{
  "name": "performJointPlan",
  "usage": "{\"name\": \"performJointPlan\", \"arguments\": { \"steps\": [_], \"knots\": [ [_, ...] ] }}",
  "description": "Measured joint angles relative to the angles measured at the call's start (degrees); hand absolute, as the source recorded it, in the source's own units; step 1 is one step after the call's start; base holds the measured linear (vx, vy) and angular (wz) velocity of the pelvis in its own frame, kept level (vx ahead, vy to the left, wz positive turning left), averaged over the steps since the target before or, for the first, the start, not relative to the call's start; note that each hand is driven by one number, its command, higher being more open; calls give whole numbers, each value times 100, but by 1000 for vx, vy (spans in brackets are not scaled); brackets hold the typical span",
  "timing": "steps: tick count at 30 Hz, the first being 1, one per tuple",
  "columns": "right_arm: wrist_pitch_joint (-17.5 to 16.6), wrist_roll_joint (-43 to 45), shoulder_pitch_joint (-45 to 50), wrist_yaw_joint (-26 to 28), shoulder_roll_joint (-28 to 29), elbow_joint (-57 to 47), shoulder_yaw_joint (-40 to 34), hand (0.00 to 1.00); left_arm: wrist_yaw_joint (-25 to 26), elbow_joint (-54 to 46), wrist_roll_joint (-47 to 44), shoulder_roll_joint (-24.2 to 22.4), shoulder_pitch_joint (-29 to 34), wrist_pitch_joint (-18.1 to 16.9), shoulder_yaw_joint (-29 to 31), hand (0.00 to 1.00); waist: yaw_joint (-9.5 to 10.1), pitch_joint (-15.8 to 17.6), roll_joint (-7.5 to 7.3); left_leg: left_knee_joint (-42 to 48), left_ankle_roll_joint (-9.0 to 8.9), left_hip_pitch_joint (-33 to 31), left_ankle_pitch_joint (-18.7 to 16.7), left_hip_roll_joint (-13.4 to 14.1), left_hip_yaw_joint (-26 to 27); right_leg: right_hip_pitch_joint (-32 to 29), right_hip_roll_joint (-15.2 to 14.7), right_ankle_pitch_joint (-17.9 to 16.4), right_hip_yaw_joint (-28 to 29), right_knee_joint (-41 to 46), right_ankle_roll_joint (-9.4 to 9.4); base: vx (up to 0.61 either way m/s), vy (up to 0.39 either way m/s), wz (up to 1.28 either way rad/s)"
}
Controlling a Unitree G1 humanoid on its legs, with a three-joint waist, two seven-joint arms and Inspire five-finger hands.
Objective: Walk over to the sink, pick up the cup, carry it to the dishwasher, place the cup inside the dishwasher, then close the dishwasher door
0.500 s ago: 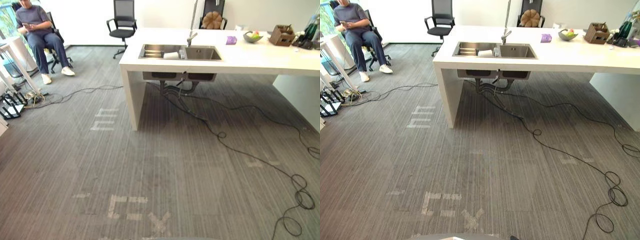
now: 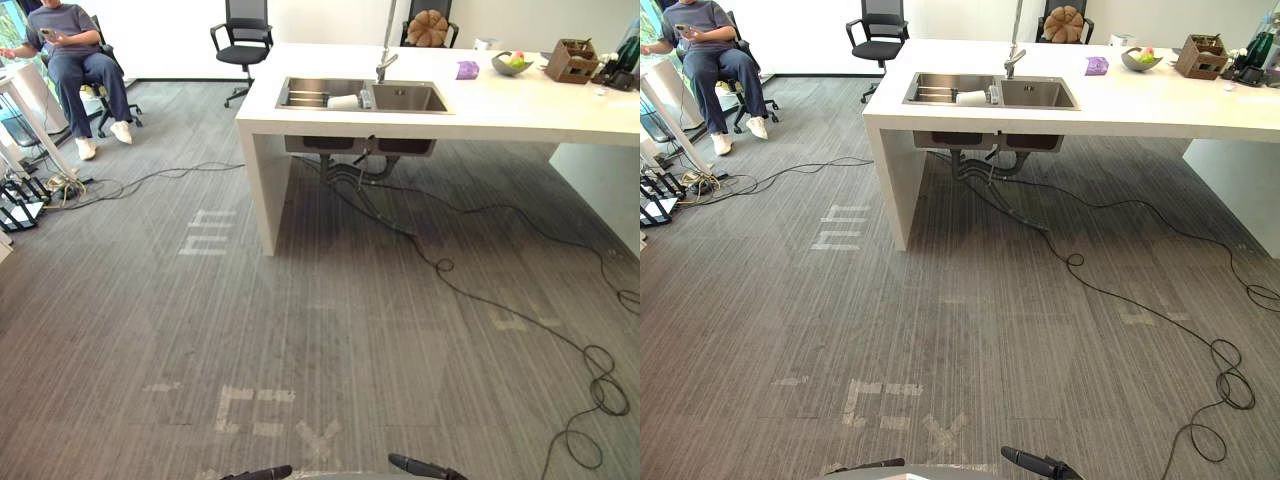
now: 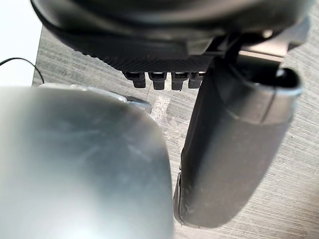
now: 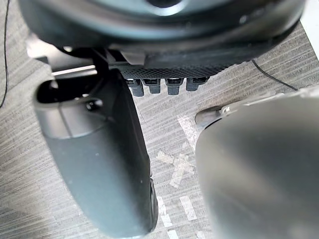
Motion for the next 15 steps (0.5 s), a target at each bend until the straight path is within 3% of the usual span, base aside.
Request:
{"name": "performJointPlan", "arguments": {
  "steps": [4,15],
  "knots": [
    [-8,21,-4,2,1,-25,101,100,393,-25,1,-13,12,-283,-25,100,5,107,-58,-7,-16,84,-10,-4,-3,91,-15,-14,-69,1,41,-22,-7,1],
    [-440,175,63,247,-21,-32,353,100,871,-40,-81,-40,179,-358,11,100,18,127,-69,-8,-13,93,-8,-12,-41,104,-40,-13,-304,2,38,-34,-21,2]
  ]
}}
